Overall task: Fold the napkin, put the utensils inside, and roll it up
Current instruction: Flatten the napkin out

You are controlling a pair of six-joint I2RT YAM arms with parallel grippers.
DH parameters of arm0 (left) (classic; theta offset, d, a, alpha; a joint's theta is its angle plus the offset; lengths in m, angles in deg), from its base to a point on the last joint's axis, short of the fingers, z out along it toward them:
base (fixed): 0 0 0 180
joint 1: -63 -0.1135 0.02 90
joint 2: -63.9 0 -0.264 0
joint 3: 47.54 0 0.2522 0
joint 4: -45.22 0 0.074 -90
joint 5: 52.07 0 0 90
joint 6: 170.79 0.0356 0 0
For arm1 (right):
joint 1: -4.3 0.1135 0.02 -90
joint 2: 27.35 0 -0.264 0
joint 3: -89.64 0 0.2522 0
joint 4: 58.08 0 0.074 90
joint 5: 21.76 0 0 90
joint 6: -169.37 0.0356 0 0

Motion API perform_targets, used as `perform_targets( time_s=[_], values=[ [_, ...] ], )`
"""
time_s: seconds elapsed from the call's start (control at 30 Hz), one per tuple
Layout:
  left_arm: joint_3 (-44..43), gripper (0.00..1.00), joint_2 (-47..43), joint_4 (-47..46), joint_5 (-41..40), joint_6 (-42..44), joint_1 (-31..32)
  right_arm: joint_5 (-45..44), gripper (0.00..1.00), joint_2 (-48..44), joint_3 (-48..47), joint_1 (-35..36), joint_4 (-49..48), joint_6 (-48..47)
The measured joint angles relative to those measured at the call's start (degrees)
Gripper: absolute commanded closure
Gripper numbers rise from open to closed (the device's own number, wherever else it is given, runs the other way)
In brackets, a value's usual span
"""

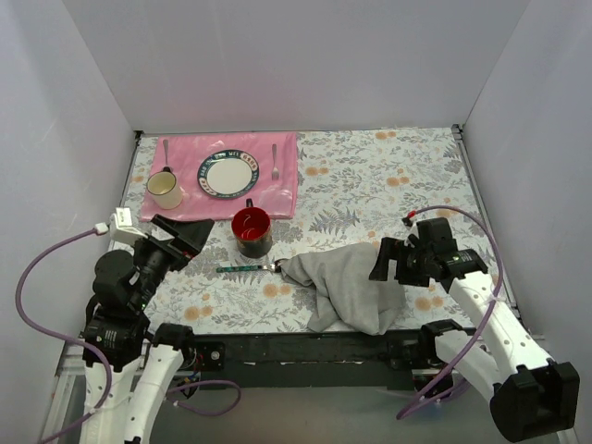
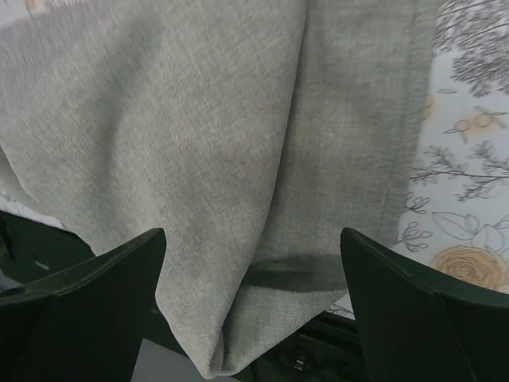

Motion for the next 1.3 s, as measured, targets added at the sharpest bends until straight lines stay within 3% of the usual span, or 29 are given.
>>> perform_targets(
  time_s=[0.23, 0.43, 0.53, 0.57, 0.67, 0.77, 0.83, 0.87, 0.93, 0.97, 1.0, 1.07, 1.2, 1.3],
  values=[
    [-4.4, 0.02, 12.9, 0.3, 5.9, 6.1, 3.9, 0.1, 0.01, 2.7, 3.3, 12.2, -5.1, 2.3],
    [-3.2, 0.02, 14.1, -0.7, 11.0, 7.1, 4.1, -5.2, 0.07, 9.1, 5.3, 25.5, -11.5, 8.2],
    [-3.2, 0.02, 13.4, -1.9, 13.6, 7.1, 4.3, -7.4, 0.21, 12.3, 5.3, 29.0, -14.1, 9.9],
    [-3.2, 0.02, 13.4, -2.4, 14.6, 7.1, 4.5, -8.0, 0.35, 13.5, 5.3, 29.4, -14.9, 10.2],
    [-3.1, 0.05, 14.3, -3.9, 17.7, 7.3, 5.1, -9.7, 0.66, 16.3, 4.7, 29.6, -15.8, 10.6],
    [-3.2, 0.08, 17.8, -6.6, 22.1, 7.3, 6.0, -12.2, 0.89, 17.1, 1.0, 29.7, -14.3, 10.2],
    [-3.2, 0.08, 21.3, -8.5, 24.5, 7.3, 7.0, -11.0, 0.93, 17.0, -2.3, 29.7, -14.7, 9.5],
    [-3.2, 0.08, 23.1, -9.4, 25.2, 7.3, 7.7, -9.4, 0.91, 17.0, -4.3, 29.7, -15.2, 9.2],
    [-3.2, 0.08, 26.7, -10.7, 25.5, 7.6, 9.9, -4.9, 0.72, 17.0, -7.5, 29.9, -17.4, 9.7],
    [-3.4, 0.08, 28.4, -11.4, 25.5, 8.0, 11.6, -2.6, 0.43, 16.8, -8.5, 30.3, -19.6, 10.3],
    [-3.5, 0.08, 29.7, -11.8, 25.3, 8.2, 13.2, -0.7, 0.25, 16.3, -8.7, 30.7, -21.9, 11.1],
    [-4.7, 0.08, 32.4, -12.8, 24.4, 9.2, 17.5, 0.9, 0.02, 14.8, -8.6, 31.3, -23.2, 12.3],
    [-9.0, 0.11, 38.6, -14.5, 19.8, 11.7, 27.8, -6.1, 0.01, 11.1, -8.5, 30.4, -17.9, 13.0],
    [-12.1, 0.12, 44.5, -15.8, 15.9, 13.9, 34.7, -10.4, 0.04, 9.1, -7.8, 22.4, -12.4, 13.4]
  ],
)
